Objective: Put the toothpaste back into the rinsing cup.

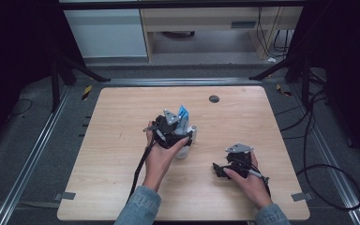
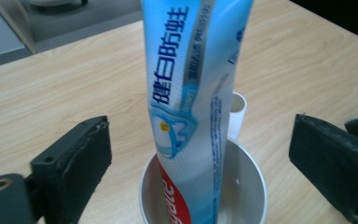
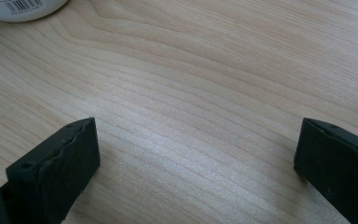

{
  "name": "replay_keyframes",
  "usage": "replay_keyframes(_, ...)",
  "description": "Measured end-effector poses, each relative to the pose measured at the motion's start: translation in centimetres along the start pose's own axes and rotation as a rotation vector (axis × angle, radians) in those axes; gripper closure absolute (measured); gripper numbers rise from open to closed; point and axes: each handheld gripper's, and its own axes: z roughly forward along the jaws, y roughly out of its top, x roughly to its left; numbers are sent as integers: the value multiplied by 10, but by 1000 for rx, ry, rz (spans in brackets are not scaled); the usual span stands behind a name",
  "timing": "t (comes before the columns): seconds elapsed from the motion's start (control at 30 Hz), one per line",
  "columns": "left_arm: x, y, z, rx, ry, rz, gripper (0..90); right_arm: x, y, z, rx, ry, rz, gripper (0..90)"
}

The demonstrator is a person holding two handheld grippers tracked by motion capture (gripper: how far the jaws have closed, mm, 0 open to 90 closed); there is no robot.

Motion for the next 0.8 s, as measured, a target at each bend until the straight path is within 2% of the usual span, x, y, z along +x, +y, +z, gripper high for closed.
replay_keyframes(0.13, -1, 2, -5, -16, 5, -3, 36, 0, 0, 0, -2, -3, -6, 4)
replay_keyframes(0.27, -1, 2, -9, -6, -1, 35, 30, 0, 0, 0, -2, -2, -8, 4)
replay_keyframes(0.47, 4, 2, -17, -3, -10, 13, 30, 0, 0, 0, -3, -2, -8, 4)
replay_keyframes(0.53, 5, 3, -21, -3, -29, -2, 30, 0, 0, 0, -2, -2, -7, 4)
replay_keyframes(0.8, 17, 2, -36, 18, -29, 9, 35, 0, 0, 0, -3, -2, -5, 4)
